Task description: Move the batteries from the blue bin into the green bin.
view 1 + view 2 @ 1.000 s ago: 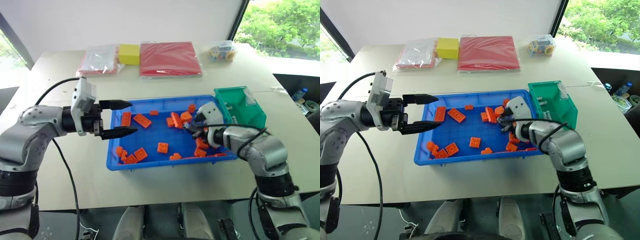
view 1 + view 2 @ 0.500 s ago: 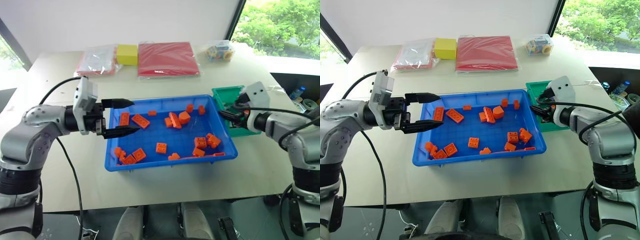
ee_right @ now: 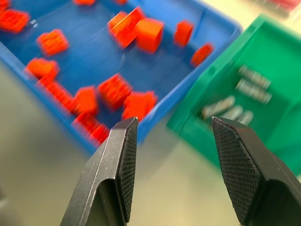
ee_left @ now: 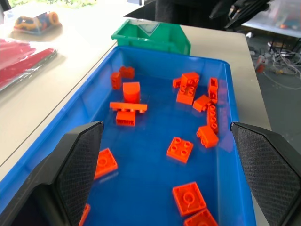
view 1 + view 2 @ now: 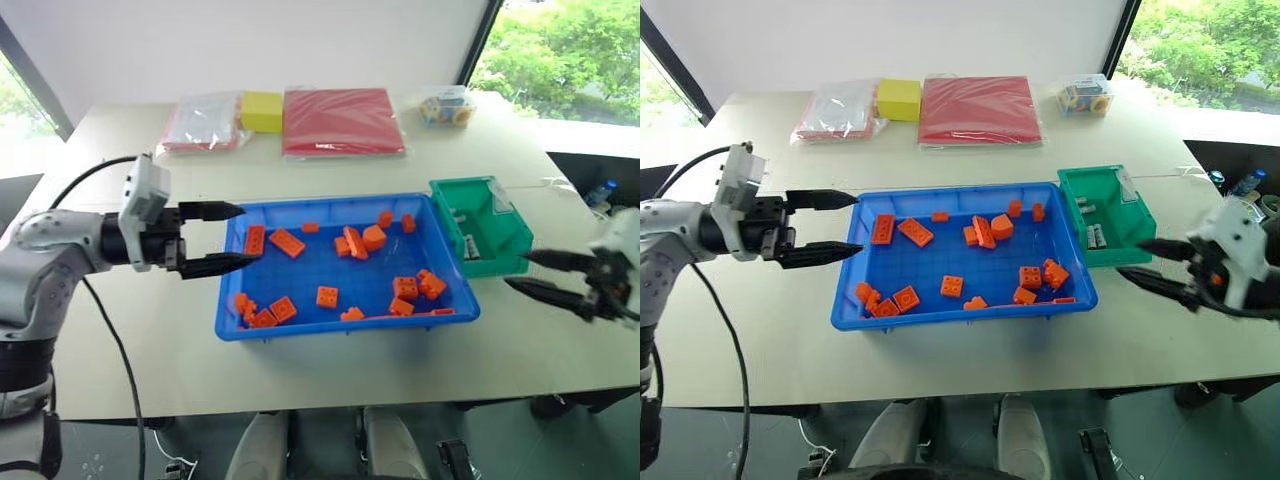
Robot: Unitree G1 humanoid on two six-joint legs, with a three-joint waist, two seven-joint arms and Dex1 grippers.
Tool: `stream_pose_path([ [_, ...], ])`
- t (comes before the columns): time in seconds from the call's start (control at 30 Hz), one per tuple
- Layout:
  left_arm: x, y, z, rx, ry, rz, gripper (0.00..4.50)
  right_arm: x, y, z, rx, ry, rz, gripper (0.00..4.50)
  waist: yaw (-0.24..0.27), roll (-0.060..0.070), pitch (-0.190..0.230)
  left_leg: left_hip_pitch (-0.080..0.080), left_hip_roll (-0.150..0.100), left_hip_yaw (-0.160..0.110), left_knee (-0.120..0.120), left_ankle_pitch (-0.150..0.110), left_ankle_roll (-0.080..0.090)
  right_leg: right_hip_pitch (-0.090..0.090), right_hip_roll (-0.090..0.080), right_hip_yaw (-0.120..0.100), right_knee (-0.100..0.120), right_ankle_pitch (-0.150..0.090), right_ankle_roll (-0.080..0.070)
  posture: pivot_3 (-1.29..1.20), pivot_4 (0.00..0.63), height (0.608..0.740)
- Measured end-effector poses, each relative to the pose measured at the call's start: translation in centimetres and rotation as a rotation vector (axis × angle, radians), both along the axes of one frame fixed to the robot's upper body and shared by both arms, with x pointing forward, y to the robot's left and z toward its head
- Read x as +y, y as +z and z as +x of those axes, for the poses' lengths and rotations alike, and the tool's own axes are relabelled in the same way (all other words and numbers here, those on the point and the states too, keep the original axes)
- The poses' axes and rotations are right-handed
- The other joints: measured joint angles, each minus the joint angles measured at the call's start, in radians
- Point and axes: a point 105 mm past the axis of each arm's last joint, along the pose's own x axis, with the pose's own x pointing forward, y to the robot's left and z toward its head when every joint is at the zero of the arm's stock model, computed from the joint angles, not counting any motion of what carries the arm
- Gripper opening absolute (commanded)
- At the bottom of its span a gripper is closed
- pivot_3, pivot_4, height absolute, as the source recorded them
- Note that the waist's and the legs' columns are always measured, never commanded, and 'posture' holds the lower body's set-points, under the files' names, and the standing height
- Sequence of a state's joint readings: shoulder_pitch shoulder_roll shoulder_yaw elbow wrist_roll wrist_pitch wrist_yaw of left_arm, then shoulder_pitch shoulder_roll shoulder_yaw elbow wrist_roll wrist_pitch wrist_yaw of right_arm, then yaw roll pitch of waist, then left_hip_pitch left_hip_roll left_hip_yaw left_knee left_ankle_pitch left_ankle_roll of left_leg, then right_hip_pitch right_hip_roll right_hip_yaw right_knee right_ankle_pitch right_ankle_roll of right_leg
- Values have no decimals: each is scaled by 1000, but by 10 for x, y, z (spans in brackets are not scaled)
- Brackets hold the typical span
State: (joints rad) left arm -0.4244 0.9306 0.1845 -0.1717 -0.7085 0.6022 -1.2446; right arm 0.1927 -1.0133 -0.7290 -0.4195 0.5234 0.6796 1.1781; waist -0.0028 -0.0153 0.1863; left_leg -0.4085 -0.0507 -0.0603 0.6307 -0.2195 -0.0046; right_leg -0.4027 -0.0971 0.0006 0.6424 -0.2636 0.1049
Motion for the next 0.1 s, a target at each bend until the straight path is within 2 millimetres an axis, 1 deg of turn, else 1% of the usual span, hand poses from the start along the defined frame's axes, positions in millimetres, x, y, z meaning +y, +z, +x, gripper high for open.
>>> stream_pose_path([
  [0.1,6,2,0,2,13,-2,4500,-9,2,-6,-10,-4,6,2510,-4,0,0,0,2,0,1,0,0,2,0,0,-4,0,-1,0,150,736],
])
